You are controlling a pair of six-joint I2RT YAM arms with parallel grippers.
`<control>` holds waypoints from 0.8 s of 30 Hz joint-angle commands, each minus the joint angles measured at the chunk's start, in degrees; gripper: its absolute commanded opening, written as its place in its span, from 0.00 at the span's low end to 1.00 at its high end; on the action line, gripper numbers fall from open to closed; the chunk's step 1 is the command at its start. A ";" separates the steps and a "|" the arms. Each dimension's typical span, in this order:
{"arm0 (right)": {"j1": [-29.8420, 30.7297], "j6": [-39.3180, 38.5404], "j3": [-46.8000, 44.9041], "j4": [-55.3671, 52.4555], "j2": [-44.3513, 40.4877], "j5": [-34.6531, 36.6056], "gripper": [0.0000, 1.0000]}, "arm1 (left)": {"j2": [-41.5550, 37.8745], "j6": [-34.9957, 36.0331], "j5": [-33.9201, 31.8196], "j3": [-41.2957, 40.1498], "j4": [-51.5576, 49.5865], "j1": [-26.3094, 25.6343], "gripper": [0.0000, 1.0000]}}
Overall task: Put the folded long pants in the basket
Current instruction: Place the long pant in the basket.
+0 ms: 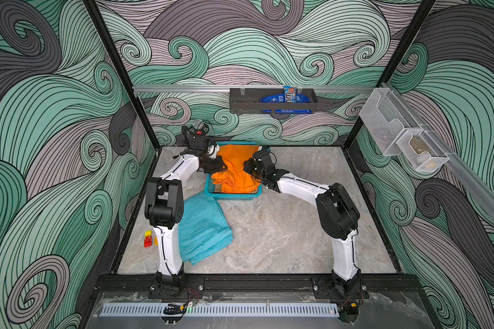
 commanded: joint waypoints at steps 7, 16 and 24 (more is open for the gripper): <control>-3.09 -4.87 -0.02 0.97 -2.56 -7.48 0.79 | -0.37 0.91 -8.45 8.95 1.72 1.49 0.89; -8.46 -13.21 -5.89 0.73 -10.37 -9.61 1.00 | -5.26 -0.71 -13.39 11.10 0.53 1.48 0.98; -11.58 -23.27 -4.96 -8.64 -9.41 -23.77 1.00 | -21.11 -6.79 -6.27 -10.74 14.48 1.93 0.98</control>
